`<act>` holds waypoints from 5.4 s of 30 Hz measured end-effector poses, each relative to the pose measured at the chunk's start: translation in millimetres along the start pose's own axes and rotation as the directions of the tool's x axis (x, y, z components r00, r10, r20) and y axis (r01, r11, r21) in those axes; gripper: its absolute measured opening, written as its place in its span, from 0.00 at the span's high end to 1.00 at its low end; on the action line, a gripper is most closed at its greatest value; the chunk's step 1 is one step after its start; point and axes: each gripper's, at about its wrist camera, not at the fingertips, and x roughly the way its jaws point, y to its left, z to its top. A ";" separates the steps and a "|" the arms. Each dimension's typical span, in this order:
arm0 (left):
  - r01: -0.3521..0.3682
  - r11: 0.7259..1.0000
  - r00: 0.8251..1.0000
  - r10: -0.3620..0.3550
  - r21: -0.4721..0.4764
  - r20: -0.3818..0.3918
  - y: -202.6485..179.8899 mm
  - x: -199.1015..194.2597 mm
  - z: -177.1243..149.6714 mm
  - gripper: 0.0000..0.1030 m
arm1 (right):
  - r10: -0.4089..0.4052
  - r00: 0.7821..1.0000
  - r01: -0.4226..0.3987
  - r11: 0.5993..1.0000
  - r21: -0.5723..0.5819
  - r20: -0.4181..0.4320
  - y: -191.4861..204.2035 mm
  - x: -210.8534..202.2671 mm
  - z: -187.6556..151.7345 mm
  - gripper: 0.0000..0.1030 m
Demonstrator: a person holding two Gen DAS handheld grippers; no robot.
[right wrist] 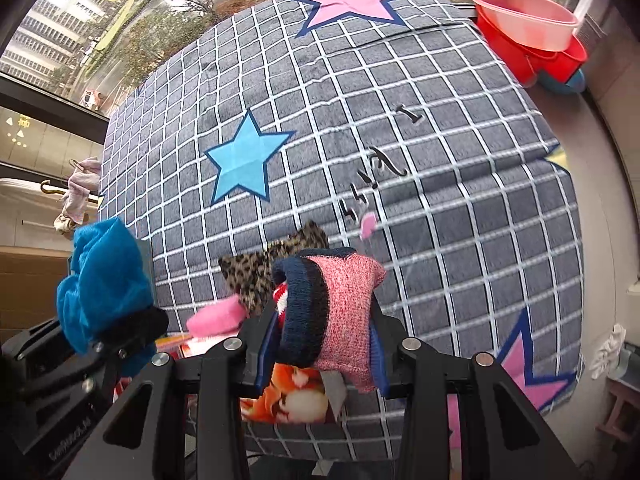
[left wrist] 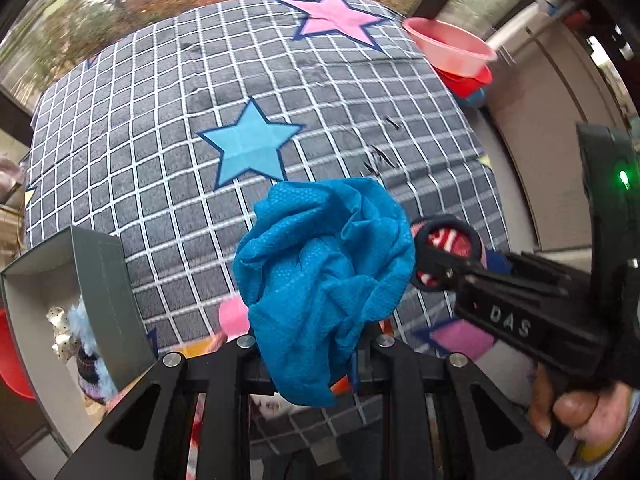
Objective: Organize soft objects
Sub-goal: 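Lift the blue cloth and pink sock with both grippers off the bed, then carry the blue cloth and pink sock with both grippers over the box, then open both grippers to drop the blue cloth and pink sock into the box, then withdraw both grippers from the box toward the items on the bedspread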
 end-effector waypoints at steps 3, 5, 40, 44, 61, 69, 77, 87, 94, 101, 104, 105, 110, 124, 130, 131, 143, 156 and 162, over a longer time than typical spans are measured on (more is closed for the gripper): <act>0.008 0.998 1.000 -0.007 0.068 -0.012 -5.9 -8.3 -18.3 0.75 | -0.008 1.000 0.008 1.000 0.009 -0.002 -0.8 -6.0 -16.5 0.62; 0.017 0.994 1.000 -0.016 0.104 -0.018 -9.7 -12.5 -30.2 0.75 | -0.013 1.000 0.013 1.000 0.011 -0.010 -1.6 -9.3 -29.0 0.62; 0.076 0.959 0.995 -0.089 0.272 0.037 20.4 -61.3 -192.7 0.75 | -0.055 0.989 0.015 0.960 -0.278 -0.139 104.4 -2.7 -171.9 0.62; 0.057 0.979 0.993 -0.076 0.196 0.088 44.7 -72.5 -206.7 0.75 | -0.045 0.990 -0.005 0.940 -0.342 -0.136 125.0 -3.2 -180.7 0.62; -0.052 0.958 0.964 0.123 -0.283 0.238 155.2 -89.7 -256.2 0.75 | 0.030 0.974 -0.165 0.774 -0.611 -0.226 223.7 -1.2 -213.9 0.62; -0.079 0.915 0.955 0.184 -0.396 0.235 179.9 -83.0 -262.3 0.75 | 0.070 0.979 -0.180 0.745 -0.643 -0.193 255.5 -14.3 -203.2 0.62; -0.071 0.897 0.957 0.185 -0.437 0.223 190.7 -79.0 -265.8 0.75 | 0.080 0.978 -0.192 0.721 -0.666 -0.195 275.6 -17.3 -191.2 0.62; -0.126 0.872 0.954 0.238 -0.473 0.183 210.9 -84.6 -262.4 0.75 | 0.085 0.985 -0.163 0.748 -0.643 -0.151 302.1 -13.3 -164.3 0.62; -0.122 0.866 0.966 0.215 -0.484 0.141 223.4 -76.3 -255.7 0.75 | 0.097 0.983 -0.170 0.785 -0.596 -0.153 314.6 -1.4 -148.3 0.62; -0.145 0.862 0.977 0.203 -0.486 0.069 232.4 -58.3 -251.3 0.75 | 0.060 0.979 -0.165 0.787 -0.594 -0.194 322.9 17.7 -153.8 0.61; -0.152 0.857 0.979 0.197 -0.492 0.041 236.5 -51.0 -251.5 0.75 | 0.047 0.977 -0.164 0.789 -0.592 -0.208 323.5 23.5 -155.8 0.62; -0.155 0.857 0.980 0.197 -0.492 0.035 237.2 -49.4 -251.7 0.75 | 0.045 0.976 -0.164 0.792 -0.588 -0.212 323.4 24.6 -155.5 0.61; -0.155 0.853 0.982 0.189 -0.498 0.017 240.1 -43.6 -251.8 0.74 | 0.034 0.975 -0.158 0.798 -0.582 -0.218 323.9 28.8 -150.9 0.61; -0.158 0.854 0.984 0.179 -0.496 -0.006 241.7 -35.9 -248.8 0.74 | 0.013 0.974 -0.150 0.790 -0.595 -0.228 330.8 34.1 -148.7 0.61; -0.167 0.852 0.983 0.186 -0.497 -0.011 242.6 -36.0 -247.8 0.74 | 0.013 0.972 -0.155 0.786 -0.598 -0.235 335.6 36.4 -148.5 0.61; -0.167 0.852 0.982 0.187 -0.496 -0.010 242.6 -36.1 -247.7 0.74 | 0.012 0.971 -0.156 0.786 -0.598 -0.238 335.9 37.4 -148.7 0.61; -0.163 0.853 0.985 0.172 -0.496 -0.028 243.5 -30.5 -246.1 0.20 | 0.048 0.971 -0.183 0.787 -0.590 -0.236 338.1 37.1 -146.1 0.21; -0.164 0.847 0.984 0.175 -0.506 -0.026 244.7 -33.8 -239.7 0.12 | 0.070 0.979 -0.165 0.816 -0.554 -0.190 327.1 23.0 -134.6 0.00; -0.166 0.850 0.984 0.174 -0.499 -0.031 240.5 -36.4 -234.7 0.12 | 0.078 0.979 -0.170 0.819 -0.548 -0.186 325.6 19.2 -132.4 0.00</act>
